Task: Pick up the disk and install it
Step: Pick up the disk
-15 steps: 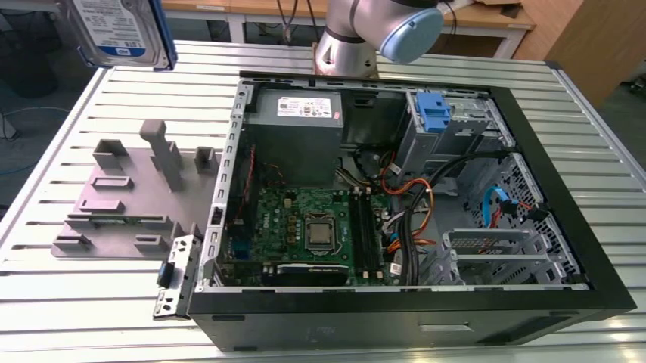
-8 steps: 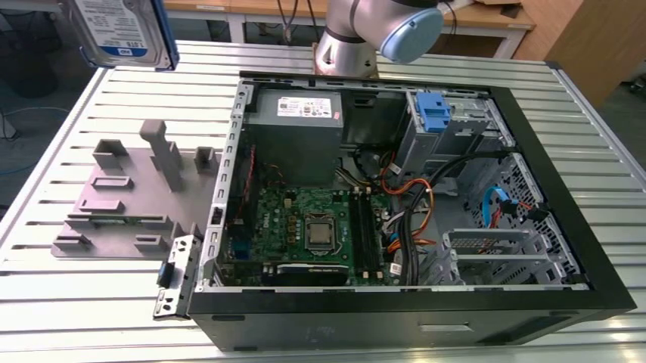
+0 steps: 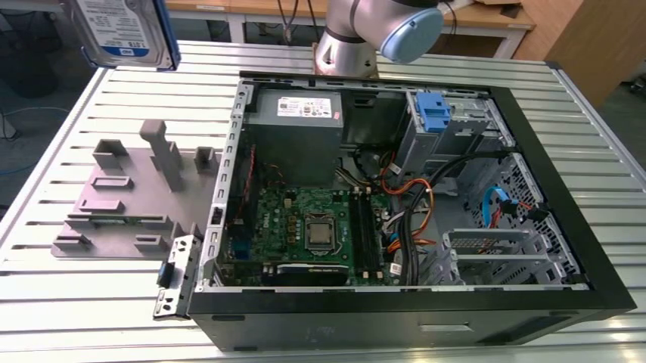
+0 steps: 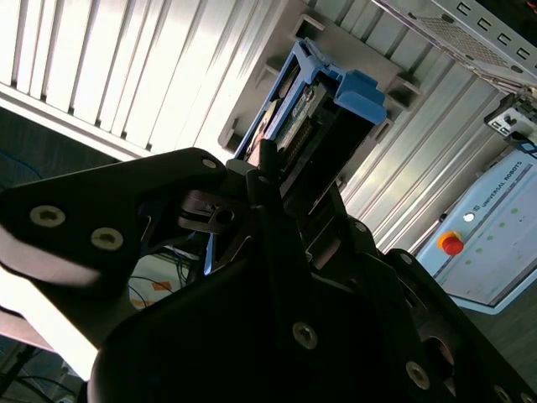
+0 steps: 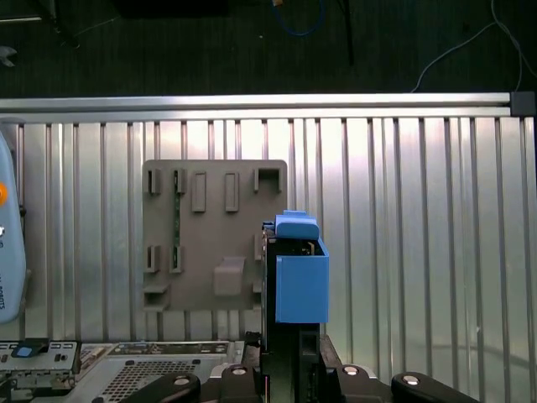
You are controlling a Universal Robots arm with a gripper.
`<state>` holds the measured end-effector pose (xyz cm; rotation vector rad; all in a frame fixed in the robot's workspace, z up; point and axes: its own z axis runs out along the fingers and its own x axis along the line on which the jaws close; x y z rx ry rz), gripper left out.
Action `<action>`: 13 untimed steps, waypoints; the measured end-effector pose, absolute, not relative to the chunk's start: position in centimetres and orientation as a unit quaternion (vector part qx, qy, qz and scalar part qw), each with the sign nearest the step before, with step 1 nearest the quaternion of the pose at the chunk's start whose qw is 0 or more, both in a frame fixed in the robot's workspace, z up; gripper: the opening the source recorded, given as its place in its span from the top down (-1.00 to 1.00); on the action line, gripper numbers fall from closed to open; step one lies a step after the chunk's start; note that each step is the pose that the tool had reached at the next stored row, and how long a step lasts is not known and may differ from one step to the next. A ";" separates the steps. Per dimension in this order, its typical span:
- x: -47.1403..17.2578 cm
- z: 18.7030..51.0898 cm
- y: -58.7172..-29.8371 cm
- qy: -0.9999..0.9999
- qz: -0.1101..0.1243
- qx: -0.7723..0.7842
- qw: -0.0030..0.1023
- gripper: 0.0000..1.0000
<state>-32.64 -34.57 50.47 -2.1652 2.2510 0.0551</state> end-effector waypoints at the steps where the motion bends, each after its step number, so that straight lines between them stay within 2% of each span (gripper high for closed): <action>1: -32.6 50.5 -34.6 0.721 0.018 -0.693 0.009 0.30; 13: -32.3 50.4 -34.6 0.721 0.018 -0.693 0.009 0.30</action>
